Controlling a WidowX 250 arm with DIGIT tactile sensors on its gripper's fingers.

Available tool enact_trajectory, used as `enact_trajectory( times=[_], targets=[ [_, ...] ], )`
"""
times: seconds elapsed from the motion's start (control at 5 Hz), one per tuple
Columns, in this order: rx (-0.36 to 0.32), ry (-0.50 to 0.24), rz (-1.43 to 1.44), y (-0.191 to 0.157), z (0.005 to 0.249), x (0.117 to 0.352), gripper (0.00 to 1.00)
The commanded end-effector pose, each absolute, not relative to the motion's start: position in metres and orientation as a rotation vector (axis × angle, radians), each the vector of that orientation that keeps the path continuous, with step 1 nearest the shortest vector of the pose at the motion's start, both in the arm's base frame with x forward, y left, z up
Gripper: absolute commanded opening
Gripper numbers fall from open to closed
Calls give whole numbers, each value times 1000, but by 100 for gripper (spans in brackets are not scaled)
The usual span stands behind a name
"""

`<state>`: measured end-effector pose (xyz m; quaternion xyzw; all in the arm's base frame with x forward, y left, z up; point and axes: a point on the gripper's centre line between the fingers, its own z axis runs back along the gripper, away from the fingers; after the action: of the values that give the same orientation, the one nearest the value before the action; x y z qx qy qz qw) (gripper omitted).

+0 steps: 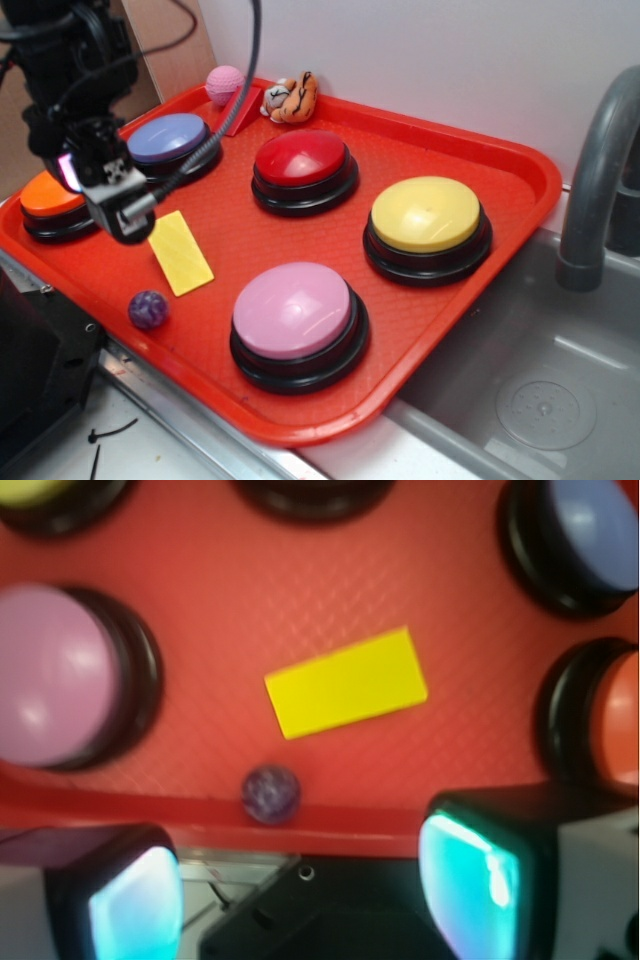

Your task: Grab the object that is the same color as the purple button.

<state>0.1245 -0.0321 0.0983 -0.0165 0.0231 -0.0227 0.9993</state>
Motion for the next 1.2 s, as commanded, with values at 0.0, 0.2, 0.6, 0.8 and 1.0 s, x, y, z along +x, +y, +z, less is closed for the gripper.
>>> enact_trajectory(
  times=[0.0,0.2,0.6,0.8,1.0],
  targets=[
    [-80,69,-62,-28,66,123,100],
    [-85,77,-74,-31,56,122,100],
    [3,117,-62,-31,38,118,100],
    [-2,128,-51,-29,30,117,100],
    [-2,132,-50,-29,28,116,100]
  ],
)
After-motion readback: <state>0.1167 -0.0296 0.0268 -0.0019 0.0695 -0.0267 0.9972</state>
